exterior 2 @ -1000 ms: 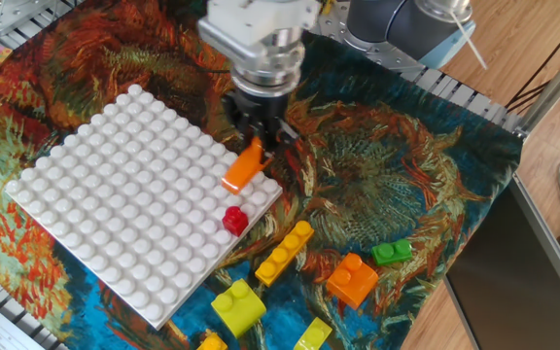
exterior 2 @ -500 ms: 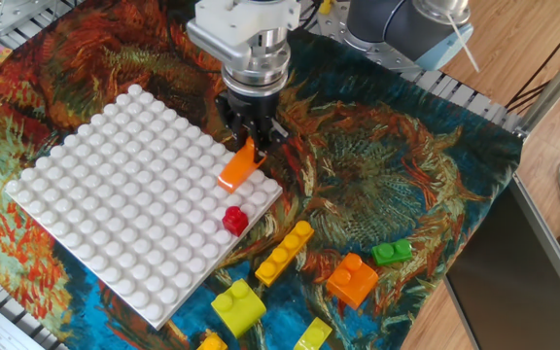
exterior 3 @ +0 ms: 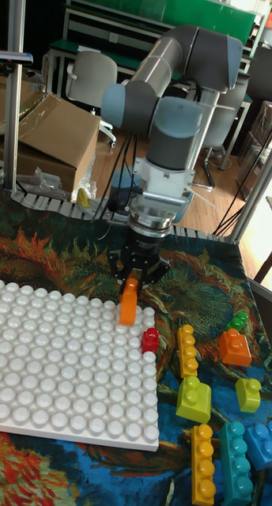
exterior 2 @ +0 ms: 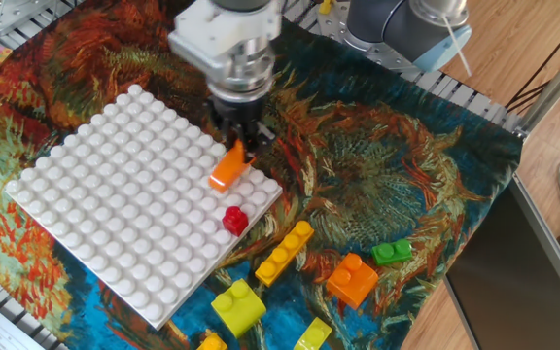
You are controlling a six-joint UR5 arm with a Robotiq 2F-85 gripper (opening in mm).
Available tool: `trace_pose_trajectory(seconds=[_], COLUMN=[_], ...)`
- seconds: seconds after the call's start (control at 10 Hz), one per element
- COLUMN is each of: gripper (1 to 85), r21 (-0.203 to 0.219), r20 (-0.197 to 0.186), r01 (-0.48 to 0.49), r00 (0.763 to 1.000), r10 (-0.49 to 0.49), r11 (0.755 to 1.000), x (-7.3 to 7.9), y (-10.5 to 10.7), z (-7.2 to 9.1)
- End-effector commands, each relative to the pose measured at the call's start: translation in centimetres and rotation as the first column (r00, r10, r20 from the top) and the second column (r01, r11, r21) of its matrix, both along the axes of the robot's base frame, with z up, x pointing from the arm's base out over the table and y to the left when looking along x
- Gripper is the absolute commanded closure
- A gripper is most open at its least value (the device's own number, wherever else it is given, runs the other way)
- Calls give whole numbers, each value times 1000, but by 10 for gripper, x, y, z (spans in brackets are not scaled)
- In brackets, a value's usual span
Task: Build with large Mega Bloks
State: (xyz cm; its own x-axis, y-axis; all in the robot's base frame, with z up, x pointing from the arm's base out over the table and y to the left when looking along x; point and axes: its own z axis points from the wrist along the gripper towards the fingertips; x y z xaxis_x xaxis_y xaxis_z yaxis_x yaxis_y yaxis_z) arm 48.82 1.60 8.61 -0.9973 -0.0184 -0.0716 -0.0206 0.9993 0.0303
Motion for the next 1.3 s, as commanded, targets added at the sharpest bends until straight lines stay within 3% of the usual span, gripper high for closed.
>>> trace_pose_trajectory(seconds=[0.0,0.4,0.6,0.7,1.2], gripper=[843,843,843,843,843], r21=[5,-38,-29,-1,20], r20=[-3,16,16,15,43], r01=[10,36,41,62,54], r00=[1000,999,999,998,998], r10=[-10,-36,-41,-62,-54], r11=[1000,999,999,998,998], x=[8,13,12,9,-4], y=[-15,-27,-27,-22,-26], z=[-8,-8,-6,-6,-13])
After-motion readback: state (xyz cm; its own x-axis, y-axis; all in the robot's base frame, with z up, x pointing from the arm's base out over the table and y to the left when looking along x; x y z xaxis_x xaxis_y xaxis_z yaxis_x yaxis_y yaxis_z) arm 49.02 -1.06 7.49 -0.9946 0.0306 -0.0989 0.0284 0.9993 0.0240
